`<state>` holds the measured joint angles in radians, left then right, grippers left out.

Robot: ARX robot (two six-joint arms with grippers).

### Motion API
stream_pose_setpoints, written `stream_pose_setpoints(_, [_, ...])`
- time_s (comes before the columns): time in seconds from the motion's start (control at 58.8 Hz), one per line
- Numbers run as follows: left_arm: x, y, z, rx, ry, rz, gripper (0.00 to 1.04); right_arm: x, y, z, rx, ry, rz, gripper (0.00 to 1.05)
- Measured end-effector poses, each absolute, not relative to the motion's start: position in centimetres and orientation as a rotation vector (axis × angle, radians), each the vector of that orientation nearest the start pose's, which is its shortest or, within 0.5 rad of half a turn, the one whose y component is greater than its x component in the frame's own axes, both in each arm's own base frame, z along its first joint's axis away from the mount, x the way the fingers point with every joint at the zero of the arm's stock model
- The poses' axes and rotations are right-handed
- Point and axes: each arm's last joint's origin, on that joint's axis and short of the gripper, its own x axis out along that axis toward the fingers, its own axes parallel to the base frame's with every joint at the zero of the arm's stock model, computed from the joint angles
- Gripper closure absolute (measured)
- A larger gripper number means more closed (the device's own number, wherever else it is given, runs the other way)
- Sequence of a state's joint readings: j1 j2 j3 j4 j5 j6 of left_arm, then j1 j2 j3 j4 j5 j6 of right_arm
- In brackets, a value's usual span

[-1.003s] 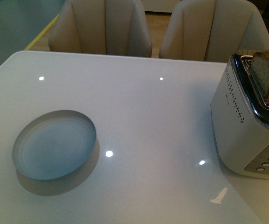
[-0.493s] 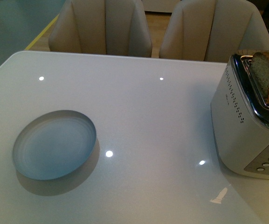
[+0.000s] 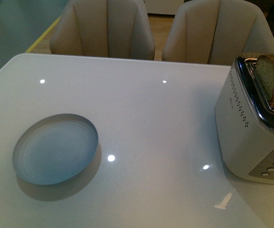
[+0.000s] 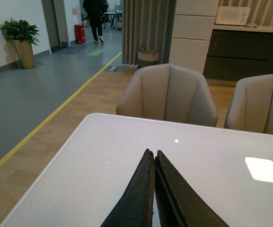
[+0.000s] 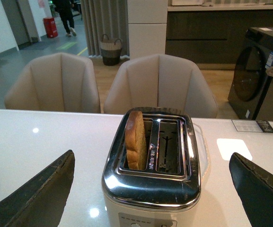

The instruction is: Left arm holds plate, right arm toasts bread

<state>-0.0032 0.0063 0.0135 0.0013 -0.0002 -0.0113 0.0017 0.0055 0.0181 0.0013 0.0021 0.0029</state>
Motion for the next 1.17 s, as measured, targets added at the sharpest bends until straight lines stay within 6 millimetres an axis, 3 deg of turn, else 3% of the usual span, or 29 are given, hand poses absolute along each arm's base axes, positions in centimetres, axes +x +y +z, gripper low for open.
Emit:
stream_pose_setpoints(0.323, [9.73,-0.03,16.78,-0.012,-0.009,-0.003,1.01,9.69,0.01,16.94,0.003,-0.014,0.000,0.09])
stream_pose_setpoints(0.833, [9.73,-0.03,16.78,-0.011,-0.009,-0.003,0.06,9.69,0.01,16.94,0.003,-0.014,0.000,0.09])
stream_pose_setpoints(1.173, [9.73,-0.03,16.78,-0.009,-0.009,-0.003,0.07,9.69,0.01,16.94,0.003,-0.014,0.000,0.09])
